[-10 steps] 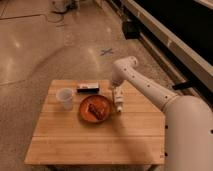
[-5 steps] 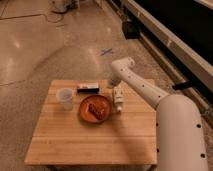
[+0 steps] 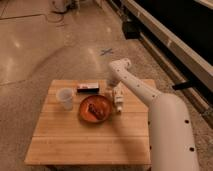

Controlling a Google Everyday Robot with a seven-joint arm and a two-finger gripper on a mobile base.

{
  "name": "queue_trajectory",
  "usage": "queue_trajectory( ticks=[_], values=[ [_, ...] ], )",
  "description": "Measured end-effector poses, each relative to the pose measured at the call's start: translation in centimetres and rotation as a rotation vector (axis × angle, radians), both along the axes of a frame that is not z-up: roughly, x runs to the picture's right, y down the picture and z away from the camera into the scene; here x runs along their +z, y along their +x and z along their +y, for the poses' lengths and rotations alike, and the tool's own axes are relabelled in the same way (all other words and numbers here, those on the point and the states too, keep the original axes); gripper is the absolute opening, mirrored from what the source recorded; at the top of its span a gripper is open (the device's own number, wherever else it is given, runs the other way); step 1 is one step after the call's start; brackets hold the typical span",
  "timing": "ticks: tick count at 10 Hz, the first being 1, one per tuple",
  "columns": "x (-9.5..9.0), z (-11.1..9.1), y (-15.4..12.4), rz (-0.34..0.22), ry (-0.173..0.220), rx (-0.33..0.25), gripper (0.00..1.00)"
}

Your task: Stand the bottle upright

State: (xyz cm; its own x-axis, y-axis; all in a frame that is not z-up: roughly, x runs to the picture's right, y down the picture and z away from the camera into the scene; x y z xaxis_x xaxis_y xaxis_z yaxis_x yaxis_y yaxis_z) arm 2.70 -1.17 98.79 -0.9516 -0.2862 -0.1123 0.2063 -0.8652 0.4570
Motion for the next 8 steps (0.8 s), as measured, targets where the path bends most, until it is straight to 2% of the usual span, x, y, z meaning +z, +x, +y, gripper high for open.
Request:
queue_trajectory(
  ticks=[4,8],
  values=[
    [0.3,0.6,3.7,0.059,-0.036,-0.023,0.0],
    [-0.4,1.2,9.0,0.142,-0.062,-0.021,0.0]
  ],
)
